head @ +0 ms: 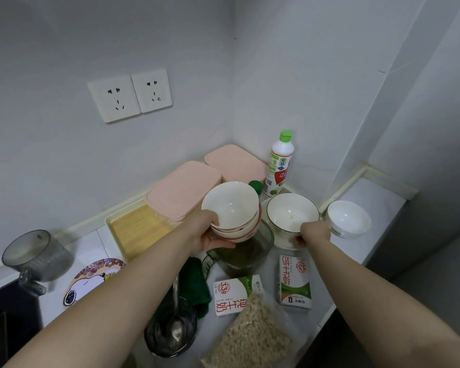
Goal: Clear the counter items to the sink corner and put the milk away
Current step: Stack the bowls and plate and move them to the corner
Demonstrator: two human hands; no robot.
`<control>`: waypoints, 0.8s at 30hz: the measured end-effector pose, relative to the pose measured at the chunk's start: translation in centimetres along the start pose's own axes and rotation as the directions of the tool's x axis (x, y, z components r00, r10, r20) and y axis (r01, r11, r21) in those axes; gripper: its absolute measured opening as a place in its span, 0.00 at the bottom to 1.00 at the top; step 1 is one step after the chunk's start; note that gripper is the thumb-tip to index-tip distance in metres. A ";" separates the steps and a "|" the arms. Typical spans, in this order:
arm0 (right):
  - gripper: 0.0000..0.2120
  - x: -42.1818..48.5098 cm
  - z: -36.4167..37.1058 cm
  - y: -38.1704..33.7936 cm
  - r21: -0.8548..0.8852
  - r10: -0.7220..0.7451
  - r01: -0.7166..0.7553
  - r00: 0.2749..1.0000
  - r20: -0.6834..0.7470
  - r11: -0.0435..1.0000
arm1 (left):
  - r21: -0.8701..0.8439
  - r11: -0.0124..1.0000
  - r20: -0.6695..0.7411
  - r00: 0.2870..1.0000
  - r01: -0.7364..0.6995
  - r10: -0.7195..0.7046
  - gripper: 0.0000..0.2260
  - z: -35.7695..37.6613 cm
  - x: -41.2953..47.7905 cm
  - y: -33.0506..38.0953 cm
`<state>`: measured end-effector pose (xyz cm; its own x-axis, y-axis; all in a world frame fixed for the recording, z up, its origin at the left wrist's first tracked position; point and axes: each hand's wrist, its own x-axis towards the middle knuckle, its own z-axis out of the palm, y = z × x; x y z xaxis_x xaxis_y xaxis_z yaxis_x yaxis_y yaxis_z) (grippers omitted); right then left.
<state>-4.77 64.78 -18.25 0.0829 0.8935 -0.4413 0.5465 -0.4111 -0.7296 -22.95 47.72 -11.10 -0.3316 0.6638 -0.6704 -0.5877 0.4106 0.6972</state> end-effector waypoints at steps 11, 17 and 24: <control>0.18 -4.8 -1.4 -2.3 0.316 -0.202 0.272 0.950 -0.238 0.909 | -0.085 0.994 0.039 0.997 -0.066 0.069 0.22 -0.7 -2.6 0.9; 0.16 -7.3 -0.7 -4.1 0.077 -0.355 0.354 0.935 0.005 0.932 | 0.031 0.994 -0.015 0.994 -0.104 0.104 0.21 -2.0 -4.6 1.9; 0.11 -8.7 0.6 -3.9 -0.132 -0.272 0.306 0.936 0.223 0.943 | 0.057 0.991 -0.046 0.991 -0.124 0.126 0.21 -3.2 -6.5 2.1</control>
<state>-8.14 58.53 -11.89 -0.2570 0.9079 -0.3313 0.6509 -0.0907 -0.7537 -24.35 42.32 -6.13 -0.4365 0.6810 -0.5880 -0.4993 0.3604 0.7879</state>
